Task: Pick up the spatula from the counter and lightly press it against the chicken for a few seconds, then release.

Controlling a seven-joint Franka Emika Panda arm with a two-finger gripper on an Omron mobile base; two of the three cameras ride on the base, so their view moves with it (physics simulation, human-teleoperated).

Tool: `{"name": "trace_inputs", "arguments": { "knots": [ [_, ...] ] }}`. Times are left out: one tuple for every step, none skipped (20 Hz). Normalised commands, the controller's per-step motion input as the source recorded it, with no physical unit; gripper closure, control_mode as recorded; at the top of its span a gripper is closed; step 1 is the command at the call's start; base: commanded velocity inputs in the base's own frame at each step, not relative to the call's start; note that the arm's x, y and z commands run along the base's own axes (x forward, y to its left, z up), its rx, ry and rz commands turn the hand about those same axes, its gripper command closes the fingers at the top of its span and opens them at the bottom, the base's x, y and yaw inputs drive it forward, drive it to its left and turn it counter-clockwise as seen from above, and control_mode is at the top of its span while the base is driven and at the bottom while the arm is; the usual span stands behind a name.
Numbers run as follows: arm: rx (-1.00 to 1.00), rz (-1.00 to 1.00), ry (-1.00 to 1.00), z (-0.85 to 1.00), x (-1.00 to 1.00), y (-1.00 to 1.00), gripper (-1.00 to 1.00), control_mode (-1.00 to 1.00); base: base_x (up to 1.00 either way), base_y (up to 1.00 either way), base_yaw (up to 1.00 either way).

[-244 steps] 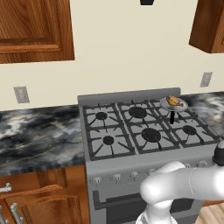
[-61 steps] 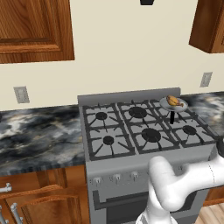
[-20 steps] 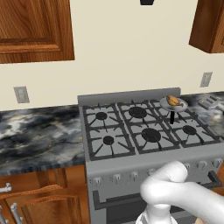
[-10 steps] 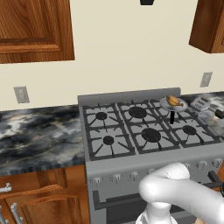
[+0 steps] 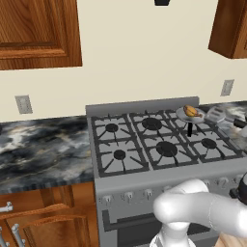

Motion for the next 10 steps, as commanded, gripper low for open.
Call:
{"name": "trace_inputs", "arguments": {
  "knots": [
    [0.00,0.08,0.04,0.17,0.11,0.00,1.00,-1.00,0.00,0.00,0.00],
    [0.00,0.07,0.03,0.16,0.12,0.00,1.00,-1.00,0.00,0.00,0.00],
    [0.00,0.07,0.03,0.15,0.17,0.00,1.00,-1.00,0.00,0.00,0.00],
    [0.00,0.06,0.03,0.13,0.24,0.00,1.00,-1.00,0.00,0.00,0.00],
    [0.00,0.06,0.01,0.13,0.27,0.00,1.00,-1.00,0.00,0.00,0.00],
    [-0.01,0.06,0.00,0.11,0.24,0.00,1.00,-1.00,0.00,0.00,0.00],
    [0.00,0.06,0.00,0.08,0.27,0.00,1.00,-1.00,0.00,0.00,0.00],
    [0.00,0.06,0.00,0.03,0.32,0.00,1.00,-1.00,0.00,0.00,0.00],
    [0.00,0.05,0.00,0.00,0.33,0.00,1.00,-1.00,0.00,0.00,0.00],
    [0.00,0.04,0.00,0.00,0.34,0.00,1.00,-1.00,0.00,0.00,0.00]
  ]
}}
